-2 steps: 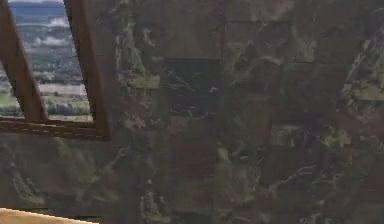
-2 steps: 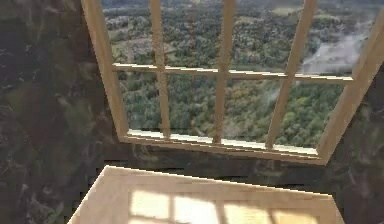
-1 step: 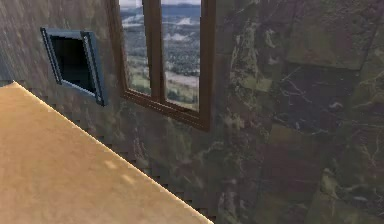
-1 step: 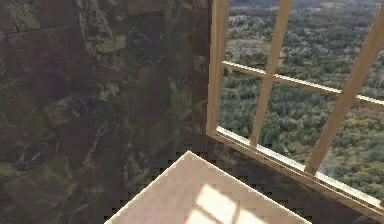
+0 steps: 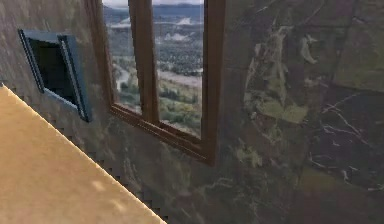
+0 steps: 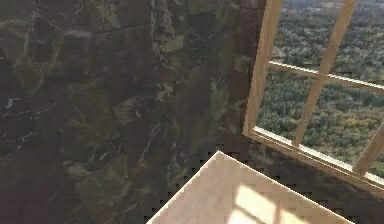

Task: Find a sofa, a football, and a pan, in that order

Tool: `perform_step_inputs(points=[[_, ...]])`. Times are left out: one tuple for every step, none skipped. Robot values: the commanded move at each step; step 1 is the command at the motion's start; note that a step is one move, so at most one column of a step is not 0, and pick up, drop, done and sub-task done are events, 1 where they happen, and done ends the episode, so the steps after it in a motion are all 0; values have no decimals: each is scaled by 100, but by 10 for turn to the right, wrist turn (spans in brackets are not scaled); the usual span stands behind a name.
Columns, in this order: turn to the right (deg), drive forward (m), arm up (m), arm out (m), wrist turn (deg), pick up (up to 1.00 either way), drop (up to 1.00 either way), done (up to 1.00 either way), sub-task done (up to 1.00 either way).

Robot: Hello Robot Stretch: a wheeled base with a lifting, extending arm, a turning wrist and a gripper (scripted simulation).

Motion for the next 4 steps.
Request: perform_step_inputs(points=[[-330,0,0,0,0,0,0,0,0],[0,65,0,0,0,0,0,0,0],[-420,0,0,0,0,0,0,0,0],[0,100,0,0,0,0,0,0,0]])
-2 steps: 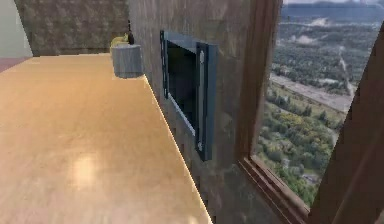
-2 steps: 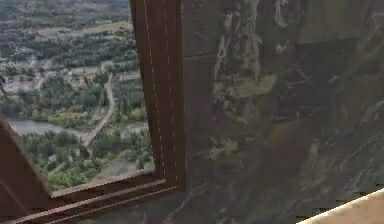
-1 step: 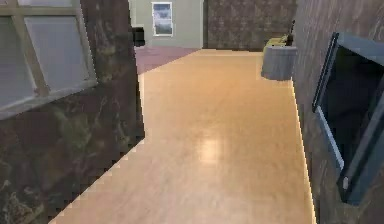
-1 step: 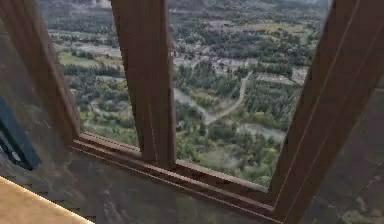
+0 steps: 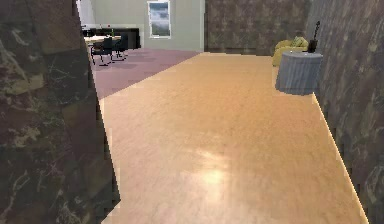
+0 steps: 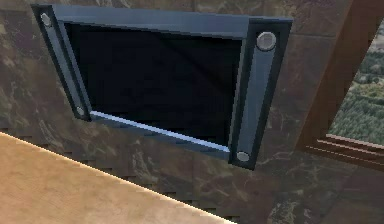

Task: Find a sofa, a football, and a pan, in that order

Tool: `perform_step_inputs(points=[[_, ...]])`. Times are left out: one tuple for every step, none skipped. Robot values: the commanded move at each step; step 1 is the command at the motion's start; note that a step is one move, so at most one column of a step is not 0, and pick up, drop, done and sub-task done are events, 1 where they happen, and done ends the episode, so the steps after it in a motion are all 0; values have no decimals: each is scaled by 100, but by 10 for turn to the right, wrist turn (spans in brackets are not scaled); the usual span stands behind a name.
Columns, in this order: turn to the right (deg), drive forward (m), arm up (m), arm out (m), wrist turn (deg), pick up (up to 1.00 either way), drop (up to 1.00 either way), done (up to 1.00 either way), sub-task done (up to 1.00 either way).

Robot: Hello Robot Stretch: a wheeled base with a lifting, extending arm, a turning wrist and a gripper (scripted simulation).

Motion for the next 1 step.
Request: perform_step_inputs(points=[[-30,0,0,0,0,0,0,0,0]])
